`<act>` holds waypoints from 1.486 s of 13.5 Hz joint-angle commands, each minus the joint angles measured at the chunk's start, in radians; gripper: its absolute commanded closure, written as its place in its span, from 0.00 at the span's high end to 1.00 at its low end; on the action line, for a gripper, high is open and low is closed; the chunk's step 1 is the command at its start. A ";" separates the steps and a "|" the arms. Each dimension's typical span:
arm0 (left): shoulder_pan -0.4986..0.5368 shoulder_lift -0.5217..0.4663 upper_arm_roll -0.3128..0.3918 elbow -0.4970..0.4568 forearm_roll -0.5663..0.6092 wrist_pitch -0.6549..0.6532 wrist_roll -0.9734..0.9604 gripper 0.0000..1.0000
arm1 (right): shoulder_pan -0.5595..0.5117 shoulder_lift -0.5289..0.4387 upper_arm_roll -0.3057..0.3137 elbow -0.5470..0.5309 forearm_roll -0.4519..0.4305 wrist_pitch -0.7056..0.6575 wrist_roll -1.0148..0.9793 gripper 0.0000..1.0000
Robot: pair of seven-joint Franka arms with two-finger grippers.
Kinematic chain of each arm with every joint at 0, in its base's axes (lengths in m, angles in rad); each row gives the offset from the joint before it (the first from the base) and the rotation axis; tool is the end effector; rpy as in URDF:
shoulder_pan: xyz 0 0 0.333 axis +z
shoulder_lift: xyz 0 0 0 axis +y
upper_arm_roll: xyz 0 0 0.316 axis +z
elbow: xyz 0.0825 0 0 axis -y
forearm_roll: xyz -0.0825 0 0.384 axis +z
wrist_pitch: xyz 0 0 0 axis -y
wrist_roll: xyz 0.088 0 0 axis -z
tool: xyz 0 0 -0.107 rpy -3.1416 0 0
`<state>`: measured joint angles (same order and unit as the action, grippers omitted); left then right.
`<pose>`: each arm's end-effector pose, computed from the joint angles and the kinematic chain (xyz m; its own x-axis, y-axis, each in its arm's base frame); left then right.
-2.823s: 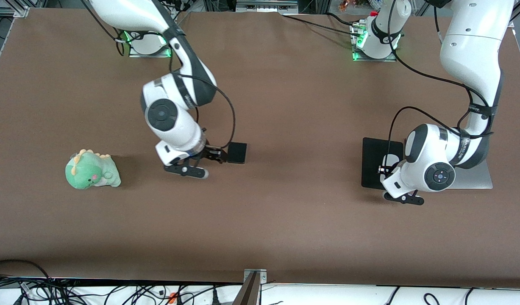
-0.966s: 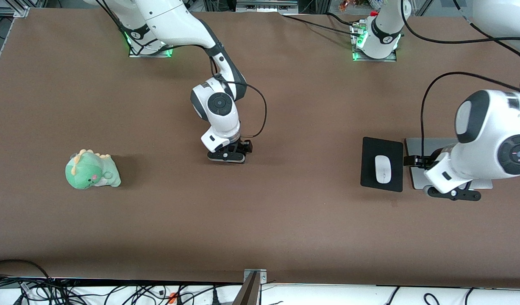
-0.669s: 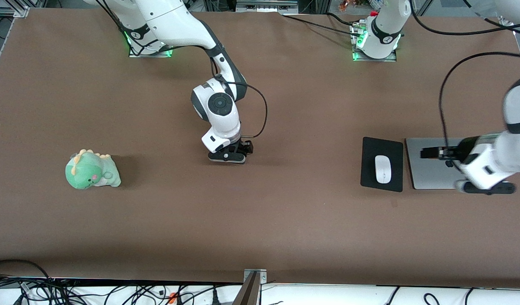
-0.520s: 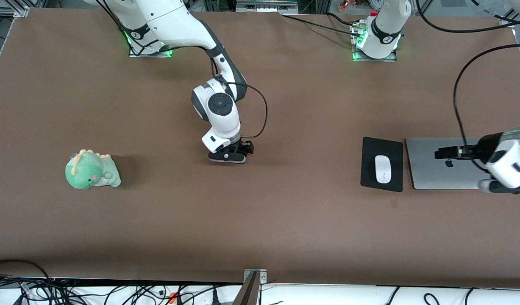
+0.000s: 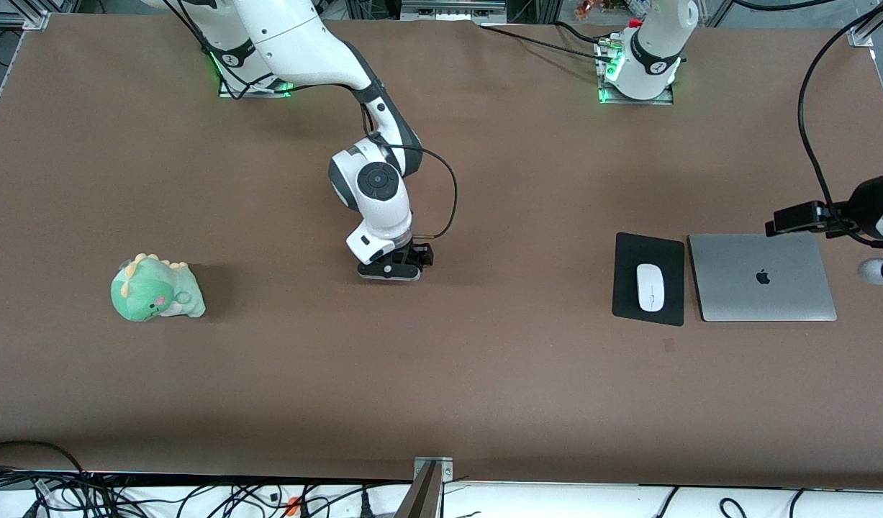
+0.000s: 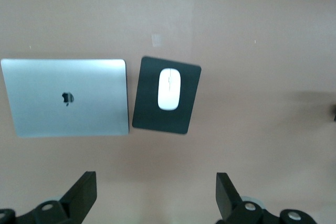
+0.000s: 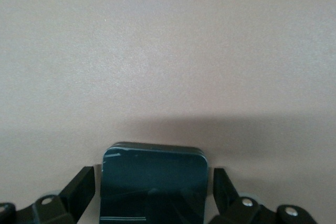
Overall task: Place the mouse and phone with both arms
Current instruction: 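Open the left gripper and withdraw it while the right gripper lifts the phone, then carry the black phone with the right gripper beside the green plush toy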
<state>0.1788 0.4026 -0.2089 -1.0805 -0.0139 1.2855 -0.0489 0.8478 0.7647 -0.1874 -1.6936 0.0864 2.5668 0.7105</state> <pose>0.6385 0.0103 0.5894 0.9813 0.0159 -0.1921 0.0329 -0.9958 0.0858 0.5337 0.4304 0.1689 0.9880 -0.0618 0.1418 -0.0590 -0.9980 -0.0245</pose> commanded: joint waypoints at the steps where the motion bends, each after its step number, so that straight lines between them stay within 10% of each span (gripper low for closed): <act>1: -0.025 -0.127 0.009 -0.114 -0.020 -0.018 0.014 1.00 | 0.008 0.022 -0.007 0.020 -0.014 0.006 0.009 0.84; 4: -0.117 -0.220 0.078 -0.272 -0.018 0.024 0.006 1.00 | 0.004 0.018 -0.007 0.023 -0.013 -0.011 -0.002 0.35; 6: -0.209 -0.360 0.179 -0.477 -0.031 0.160 0.006 1.00 | -0.009 0.016 -0.009 0.064 -0.014 -0.087 -0.009 0.22; 14: -0.167 -0.413 0.183 -0.516 -0.058 0.233 0.020 1.00 | -0.220 -0.076 -0.010 0.141 -0.002 -0.367 -0.339 0.12; 20: -0.203 -0.421 0.180 -0.650 0.032 0.463 0.020 1.00 | -0.427 -0.247 -0.024 -0.131 -0.001 -0.219 -0.633 0.12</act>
<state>-0.0118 0.0096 -0.0256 -1.6604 -0.0327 1.6646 -0.0482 0.4663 0.6186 -0.2269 -1.6414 0.0836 2.2363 0.1496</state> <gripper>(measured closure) 0.000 0.189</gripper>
